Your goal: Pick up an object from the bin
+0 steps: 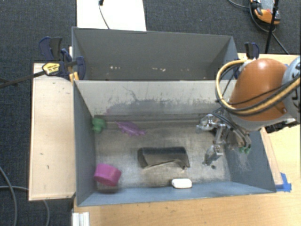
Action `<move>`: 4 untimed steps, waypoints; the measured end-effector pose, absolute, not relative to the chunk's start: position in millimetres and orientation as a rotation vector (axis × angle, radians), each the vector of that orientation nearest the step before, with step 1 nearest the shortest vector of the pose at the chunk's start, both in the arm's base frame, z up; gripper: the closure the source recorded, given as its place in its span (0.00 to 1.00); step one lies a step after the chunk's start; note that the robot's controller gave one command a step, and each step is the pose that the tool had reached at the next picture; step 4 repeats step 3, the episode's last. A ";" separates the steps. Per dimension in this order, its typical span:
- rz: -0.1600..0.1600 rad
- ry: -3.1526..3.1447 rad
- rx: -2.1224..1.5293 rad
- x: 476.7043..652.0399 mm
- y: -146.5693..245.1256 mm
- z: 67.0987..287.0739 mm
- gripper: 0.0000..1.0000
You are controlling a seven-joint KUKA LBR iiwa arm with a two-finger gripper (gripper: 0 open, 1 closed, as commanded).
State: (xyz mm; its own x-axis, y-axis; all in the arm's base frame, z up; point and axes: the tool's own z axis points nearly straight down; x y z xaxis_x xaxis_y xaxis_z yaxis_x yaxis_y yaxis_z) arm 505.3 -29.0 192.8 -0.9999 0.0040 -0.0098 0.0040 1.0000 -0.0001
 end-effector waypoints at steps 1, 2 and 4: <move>-0.012 3.121 -0.248 517.9 61.3 78.0 1.00; -0.012 3.121 -0.249 517.9 61.3 78.0 1.00; 0.000 3.128 -0.313 508.2 55.2 211.4 1.00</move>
Offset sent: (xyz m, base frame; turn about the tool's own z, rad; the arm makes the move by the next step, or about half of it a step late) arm 0.0000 0.0000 0.0000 0.0000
